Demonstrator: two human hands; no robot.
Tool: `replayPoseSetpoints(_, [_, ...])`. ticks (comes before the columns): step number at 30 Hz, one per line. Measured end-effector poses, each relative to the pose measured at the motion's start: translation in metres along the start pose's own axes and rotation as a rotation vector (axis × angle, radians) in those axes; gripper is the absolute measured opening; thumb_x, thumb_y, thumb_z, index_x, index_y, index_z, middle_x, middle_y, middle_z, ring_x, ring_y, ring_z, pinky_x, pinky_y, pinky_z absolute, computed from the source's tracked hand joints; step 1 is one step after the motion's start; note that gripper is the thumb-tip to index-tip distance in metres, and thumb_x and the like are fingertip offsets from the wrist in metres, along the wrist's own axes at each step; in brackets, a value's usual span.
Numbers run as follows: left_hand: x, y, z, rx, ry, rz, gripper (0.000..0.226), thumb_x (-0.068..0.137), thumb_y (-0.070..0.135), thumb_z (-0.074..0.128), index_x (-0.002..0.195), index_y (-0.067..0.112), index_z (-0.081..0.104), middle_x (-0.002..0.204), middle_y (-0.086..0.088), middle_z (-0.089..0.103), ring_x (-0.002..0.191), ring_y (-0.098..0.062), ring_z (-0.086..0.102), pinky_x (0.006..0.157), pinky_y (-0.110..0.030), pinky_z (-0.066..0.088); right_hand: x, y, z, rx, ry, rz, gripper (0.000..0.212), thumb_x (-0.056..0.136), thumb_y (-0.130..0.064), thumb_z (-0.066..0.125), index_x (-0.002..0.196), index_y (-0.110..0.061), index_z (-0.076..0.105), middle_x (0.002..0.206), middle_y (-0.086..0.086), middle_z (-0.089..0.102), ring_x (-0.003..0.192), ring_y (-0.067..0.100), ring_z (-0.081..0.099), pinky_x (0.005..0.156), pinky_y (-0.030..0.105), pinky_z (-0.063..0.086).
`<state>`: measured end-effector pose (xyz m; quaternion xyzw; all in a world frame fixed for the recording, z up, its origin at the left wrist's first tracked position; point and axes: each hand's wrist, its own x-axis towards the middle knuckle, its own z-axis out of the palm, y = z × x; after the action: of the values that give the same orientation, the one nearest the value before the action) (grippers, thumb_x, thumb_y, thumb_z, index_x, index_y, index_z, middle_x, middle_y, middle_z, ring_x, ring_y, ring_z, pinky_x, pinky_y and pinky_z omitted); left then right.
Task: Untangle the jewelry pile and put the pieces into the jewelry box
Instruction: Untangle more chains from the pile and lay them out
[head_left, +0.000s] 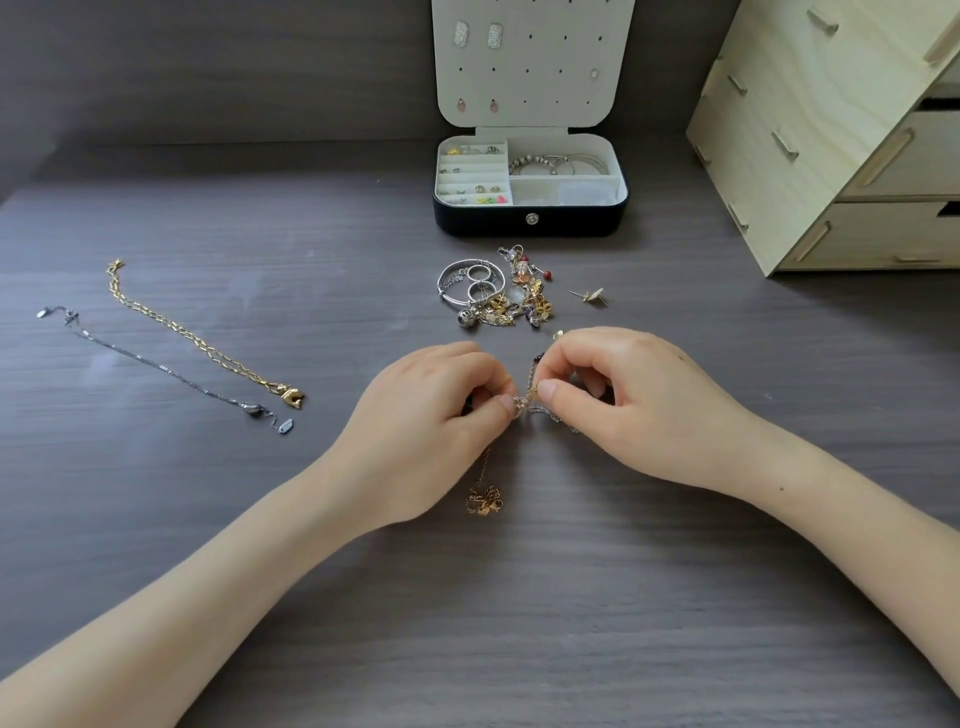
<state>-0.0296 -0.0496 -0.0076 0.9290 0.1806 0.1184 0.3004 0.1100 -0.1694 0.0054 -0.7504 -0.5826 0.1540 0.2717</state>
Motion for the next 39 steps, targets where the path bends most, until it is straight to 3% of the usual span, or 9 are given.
replayPoseSetpoints(7, [-0.001,0.001,-0.001,-0.032,0.007,-0.001,0.012,0.080,0.037,0.047,0.074,0.028,0.053,0.065,0.012,0.046,0.069,0.004,0.043,0.063,-0.013,0.030,-0.002,-0.002,0.001,0.020,-0.001,-0.038,0.010,0.085,-0.032,0.065,0.081,-0.038,0.058,0.073,-0.021,0.058,0.075,-0.005,0.047,0.063,0.007,0.031])
replayPoseSetpoints(12, [-0.002,0.001,-0.003,-0.064,0.009,-0.032,0.011,0.079,0.036,0.044,0.070,0.032,0.047,0.074,0.024,0.051,0.070,0.003,0.044,0.061,-0.012,0.031,-0.001,-0.001,-0.003,-0.017,-0.042,-0.057,0.023,0.084,-0.028,0.064,0.072,-0.042,0.049,0.076,-0.043,0.048,0.076,-0.010,0.046,0.066,0.006,0.032])
replayPoseSetpoints(15, [-0.001,0.001,-0.003,-0.106,0.013,-0.050,0.012,0.080,0.037,0.044,0.071,0.030,0.050,0.073,0.025,0.051,0.069,0.001,0.045,0.061,-0.015,0.032,-0.001,0.000,-0.001,-0.009,-0.017,-0.066,0.008,0.084,-0.034,0.062,0.083,-0.039,0.057,0.068,-0.031,0.052,0.075,-0.011,0.046,0.067,0.004,0.031])
replayPoseSetpoints(18, [-0.002,0.001,-0.003,-0.169,0.017,-0.050,0.012,0.080,0.037,0.047,0.071,0.030,0.051,0.068,0.021,0.050,0.065,-0.003,0.043,0.059,-0.018,0.030,0.000,0.002,0.005,-0.038,0.014,-0.109,0.024,0.080,-0.041,0.056,0.101,-0.036,0.065,0.072,-0.025,0.052,0.075,-0.008,0.045,0.068,0.007,0.031])
replayPoseSetpoints(26, [-0.004,0.000,-0.008,-0.167,0.025,-0.079,0.011,0.077,0.033,0.048,0.071,0.027,0.056,0.071,0.018,0.052,0.066,-0.005,0.045,0.059,-0.015,0.031,0.000,0.006,0.005,-0.014,0.147,-0.162,0.008,0.078,-0.036,0.066,0.078,-0.030,0.072,0.059,-0.027,0.044,0.065,-0.004,0.044,0.066,0.023,0.040])
replayPoseSetpoints(29, [-0.005,0.000,-0.008,-0.123,0.044,-0.073,0.011,0.076,0.032,0.048,0.069,0.027,0.054,0.072,0.017,0.052,0.064,-0.005,0.045,0.057,-0.014,0.031,0.000,0.006,0.004,-0.023,0.182,-0.166,0.008,0.078,-0.033,0.067,0.077,-0.029,0.074,0.060,-0.027,0.046,0.063,-0.006,0.043,0.063,0.015,0.034])
replayPoseSetpoints(32, [-0.007,0.001,-0.008,-0.082,0.052,-0.058,0.010,0.075,0.030,0.048,0.067,0.027,0.052,0.072,0.020,0.052,0.064,-0.004,0.044,0.056,-0.013,0.030,0.000,0.005,0.004,0.023,0.174,-0.140,0.007,0.077,-0.030,0.066,0.078,-0.029,0.073,0.062,-0.024,0.050,0.063,-0.003,0.046,0.061,0.013,0.031])
replayPoseSetpoints(36, [-0.008,-0.001,-0.007,-0.046,0.072,-0.020,0.011,0.076,0.035,0.047,0.069,0.028,0.053,0.063,0.011,0.049,0.066,-0.006,0.047,0.057,-0.015,0.031,-0.001,0.005,0.005,0.128,0.116,-0.059,0.007,0.079,-0.035,0.062,0.078,-0.031,0.068,0.062,-0.016,0.055,0.059,0.011,0.047,0.058,0.019,0.032])
replayPoseSetpoints(39, [-0.007,-0.002,-0.007,-0.041,0.066,0.012,0.014,0.071,0.041,0.040,0.071,0.034,0.052,0.064,0.017,0.049,0.069,-0.005,0.048,0.060,-0.012,0.032,-0.001,0.006,0.006,0.155,0.061,-0.022,0.011,0.081,-0.037,0.056,0.080,-0.031,0.065,0.065,-0.007,0.059,0.059,0.012,0.048,0.058,0.024,0.037])
